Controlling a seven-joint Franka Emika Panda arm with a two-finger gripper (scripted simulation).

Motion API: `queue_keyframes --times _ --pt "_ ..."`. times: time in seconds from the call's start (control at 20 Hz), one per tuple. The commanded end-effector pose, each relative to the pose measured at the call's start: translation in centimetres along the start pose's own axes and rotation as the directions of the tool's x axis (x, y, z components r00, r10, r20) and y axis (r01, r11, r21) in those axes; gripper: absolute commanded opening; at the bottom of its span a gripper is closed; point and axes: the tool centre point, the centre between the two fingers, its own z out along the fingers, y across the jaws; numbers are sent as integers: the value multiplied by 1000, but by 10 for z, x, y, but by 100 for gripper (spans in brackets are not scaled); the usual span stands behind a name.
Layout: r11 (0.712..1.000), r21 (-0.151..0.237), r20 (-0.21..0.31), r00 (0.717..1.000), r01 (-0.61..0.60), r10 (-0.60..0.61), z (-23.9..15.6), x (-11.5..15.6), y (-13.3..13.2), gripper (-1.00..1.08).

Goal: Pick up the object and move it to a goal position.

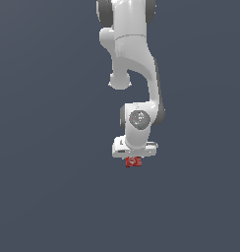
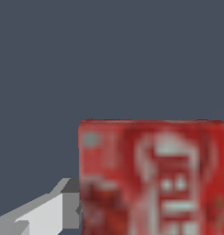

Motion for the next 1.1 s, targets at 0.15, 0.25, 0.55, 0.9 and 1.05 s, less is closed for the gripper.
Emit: queue_keyframes --times 0.15,0.25,0.55,0.9,1.05 --pt "1000 0 0 1000 0 0 0 0 0 -100" --pt "1000 0 0 1000 0 0 0 0 0 -100" --pt "1000 0 0 1000 0 0 0 -1 3 -100" --pt "1000 0 0 1000 0 0 -5 -13 31 -100" --pt "1000 0 0 1000 0 0 -10 -23 54 -100"
